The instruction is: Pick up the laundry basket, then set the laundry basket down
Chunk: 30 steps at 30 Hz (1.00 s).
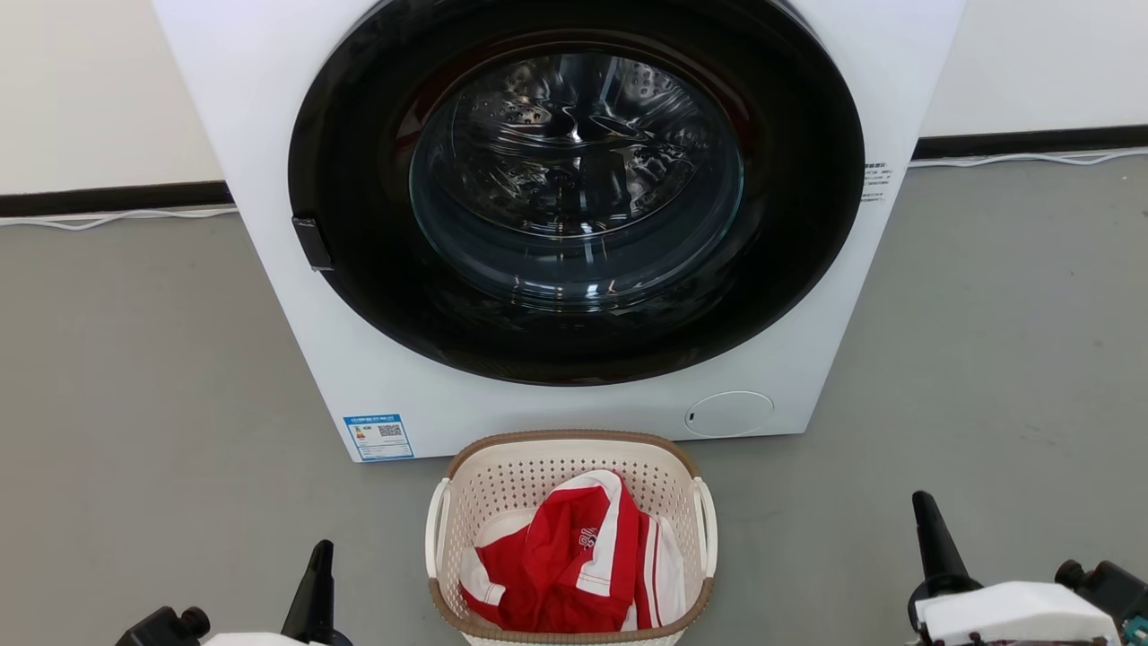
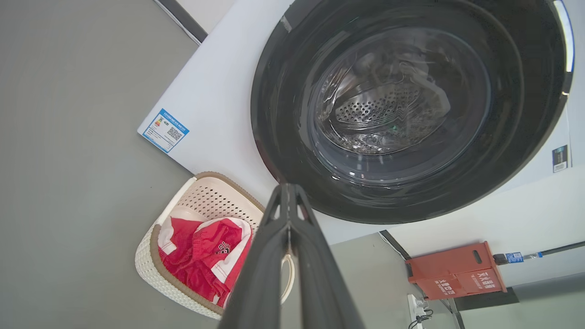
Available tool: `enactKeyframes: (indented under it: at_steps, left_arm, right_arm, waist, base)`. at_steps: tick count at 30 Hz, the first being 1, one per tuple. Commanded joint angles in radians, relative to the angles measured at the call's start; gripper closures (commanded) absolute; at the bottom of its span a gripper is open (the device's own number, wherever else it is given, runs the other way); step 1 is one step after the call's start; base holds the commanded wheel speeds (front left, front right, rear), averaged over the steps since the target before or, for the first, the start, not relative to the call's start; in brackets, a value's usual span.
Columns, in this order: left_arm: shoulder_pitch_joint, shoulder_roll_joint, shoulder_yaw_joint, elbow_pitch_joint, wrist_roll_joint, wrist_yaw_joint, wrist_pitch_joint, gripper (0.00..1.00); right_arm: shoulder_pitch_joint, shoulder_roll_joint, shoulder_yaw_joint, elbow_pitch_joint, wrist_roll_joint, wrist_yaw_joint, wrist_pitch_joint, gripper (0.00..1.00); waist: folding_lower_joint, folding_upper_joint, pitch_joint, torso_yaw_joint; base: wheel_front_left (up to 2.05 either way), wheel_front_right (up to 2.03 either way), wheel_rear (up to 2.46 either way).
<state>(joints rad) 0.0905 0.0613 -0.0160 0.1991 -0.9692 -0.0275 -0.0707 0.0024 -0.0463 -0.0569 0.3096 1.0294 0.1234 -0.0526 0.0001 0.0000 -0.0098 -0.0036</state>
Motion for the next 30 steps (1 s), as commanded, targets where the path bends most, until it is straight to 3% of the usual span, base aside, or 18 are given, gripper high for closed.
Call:
enactKeyframes:
  at_steps: [1,30]
  left_arm:
    - [-0.057,0.007,0.024,-0.017,-0.034,-0.014,0.004,1.0]
    - [-0.133,0.009,0.066,0.017,-0.377,-0.062,0.089,1.0]
  right_arm:
    - [-0.052,-0.005,0.009,-0.03,0.028,0.004,0.009,1.0]
    - [-0.084,-0.005,-0.026,-0.049,0.329,0.006,0.094,1.0]
  waist:
    - [-0.0001,0.0,0.0,0.0]
    - [-0.0001,0.0,0.007,0.002]
  base:
    - [0.0,0.0,0.0]
    - [0.0,0.0,0.0]
